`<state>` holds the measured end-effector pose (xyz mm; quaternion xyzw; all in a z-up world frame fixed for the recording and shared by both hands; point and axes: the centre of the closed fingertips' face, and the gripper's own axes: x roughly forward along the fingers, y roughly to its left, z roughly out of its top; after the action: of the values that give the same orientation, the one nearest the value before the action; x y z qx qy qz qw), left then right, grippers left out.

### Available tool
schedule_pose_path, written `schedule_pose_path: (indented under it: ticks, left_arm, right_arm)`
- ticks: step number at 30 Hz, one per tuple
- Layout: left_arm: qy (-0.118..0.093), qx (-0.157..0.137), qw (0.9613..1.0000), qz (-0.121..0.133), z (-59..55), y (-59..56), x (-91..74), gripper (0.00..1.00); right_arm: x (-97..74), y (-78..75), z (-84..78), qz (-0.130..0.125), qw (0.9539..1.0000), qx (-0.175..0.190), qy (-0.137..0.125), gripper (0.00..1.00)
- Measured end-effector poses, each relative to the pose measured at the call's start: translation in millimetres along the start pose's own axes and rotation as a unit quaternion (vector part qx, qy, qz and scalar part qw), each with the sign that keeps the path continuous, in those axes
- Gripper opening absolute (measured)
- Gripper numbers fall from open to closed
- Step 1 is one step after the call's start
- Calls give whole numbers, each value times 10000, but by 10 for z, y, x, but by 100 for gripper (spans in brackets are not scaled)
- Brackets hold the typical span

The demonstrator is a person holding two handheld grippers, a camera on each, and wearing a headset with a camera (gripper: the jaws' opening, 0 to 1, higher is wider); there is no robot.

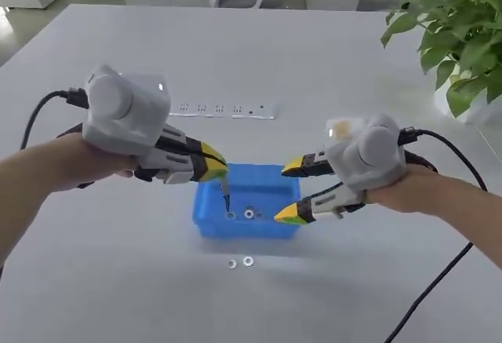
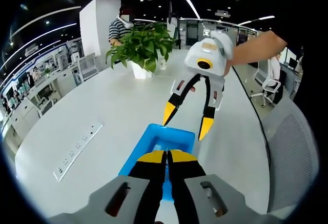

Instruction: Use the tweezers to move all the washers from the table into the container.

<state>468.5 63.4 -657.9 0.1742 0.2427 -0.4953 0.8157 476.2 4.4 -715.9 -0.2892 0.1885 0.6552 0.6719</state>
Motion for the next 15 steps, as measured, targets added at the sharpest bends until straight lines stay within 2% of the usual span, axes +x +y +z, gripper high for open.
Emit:
schedule_pose_path:
  ticks: [7, 10, 15]
  left_arm:
    - [114, -13, 9999, 34, 5, -57, -99, 6]
    - [117, -18, 9999, 53, 27, -76, -149, 6]
    - [114, -4, 9999, 94, 62, -103, -208, 6]
  right_arm:
    - [-122, 40, -2, -156, 9998, 125, -73, 55]
    - [-148, 64, -12, -179, 9997, 168, -86, 60]
    - [-203, 98, -1, -267, 9993, 240, -133, 62]
